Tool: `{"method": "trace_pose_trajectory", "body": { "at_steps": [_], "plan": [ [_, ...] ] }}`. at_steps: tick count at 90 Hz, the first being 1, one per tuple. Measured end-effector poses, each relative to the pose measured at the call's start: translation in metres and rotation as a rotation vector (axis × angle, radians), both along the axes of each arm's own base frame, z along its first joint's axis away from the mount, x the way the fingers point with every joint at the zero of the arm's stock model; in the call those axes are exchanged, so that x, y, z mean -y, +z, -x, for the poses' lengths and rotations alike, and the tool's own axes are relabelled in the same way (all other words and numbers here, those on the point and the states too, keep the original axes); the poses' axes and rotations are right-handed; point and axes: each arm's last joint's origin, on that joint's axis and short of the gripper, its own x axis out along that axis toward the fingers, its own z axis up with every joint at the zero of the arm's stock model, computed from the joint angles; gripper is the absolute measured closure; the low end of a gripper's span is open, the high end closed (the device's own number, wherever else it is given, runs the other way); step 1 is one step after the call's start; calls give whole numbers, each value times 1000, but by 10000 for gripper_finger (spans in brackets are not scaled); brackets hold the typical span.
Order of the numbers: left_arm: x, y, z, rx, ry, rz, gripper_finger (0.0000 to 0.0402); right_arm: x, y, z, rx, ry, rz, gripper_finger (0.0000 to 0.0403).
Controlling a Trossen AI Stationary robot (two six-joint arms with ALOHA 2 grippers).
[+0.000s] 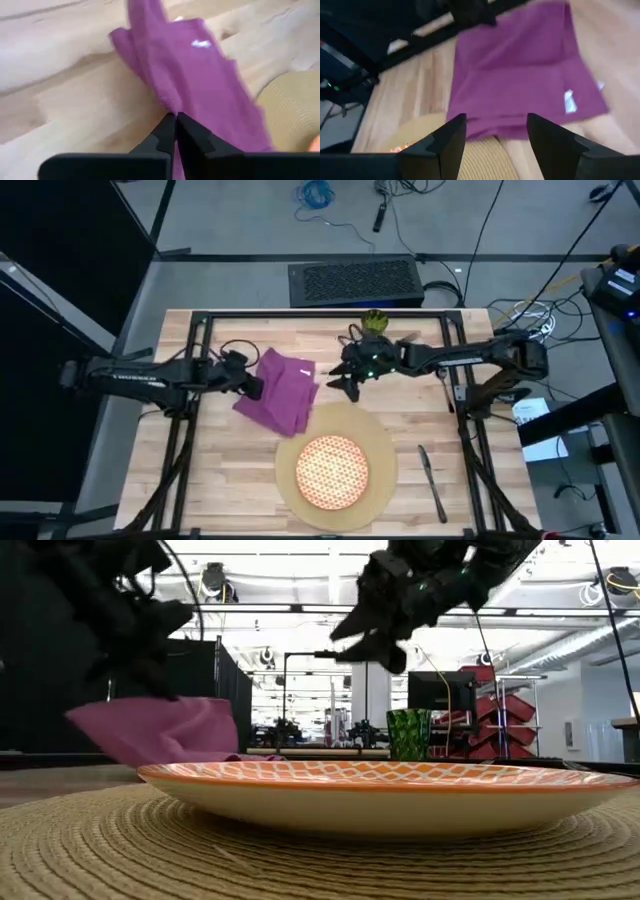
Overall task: Set table place
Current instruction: Fold the purple table napkin
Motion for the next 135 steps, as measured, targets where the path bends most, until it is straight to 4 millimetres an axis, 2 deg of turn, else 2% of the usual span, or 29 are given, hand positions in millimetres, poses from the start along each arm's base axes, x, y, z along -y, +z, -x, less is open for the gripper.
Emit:
{"method": "trace_pose_trajectory", "body": {
  "at_steps": [15, 30, 42, 54, 72, 84, 92, 107, 125, 135],
  "plan": [
    [-2, 0, -40, 11, -98, 9, 401, -2, 34, 23, 86, -16, 22, 206],
    [7, -23, -75, -76, -202, 71, 401, -6, 52, 46, 75, -85, 64, 206],
    [18, -38, -99, -80, -258, 99, 401, -6, 55, 57, 25, -170, 107, 206],
    [25, -48, -114, -78, -272, 117, 401, -6, 51, 57, -9, -191, 98, 206],
    [28, -39, -135, 53, -288, 101, 401, -5, 46, 53, -30, -193, 85, 206],
    [26, -25, -146, 199, -290, 81, 402, -5, 46, 53, -27, -196, 74, 206],
    [24, -17, -146, 216, -289, 72, 402, -5, 46, 53, -26, -198, 66, 206],
    [21, -27, -139, 94, -289, 74, 402, -9, 46, 52, -26, -189, 60, 206],
    [21, -28, -142, 103, -313, 60, 401, -10, 46, 52, -23, -182, 59, 206],
    [22, -26, -144, 136, -367, 61, 388, -10, 46, 52, -23, -184, 61, 206]
  ]
}}
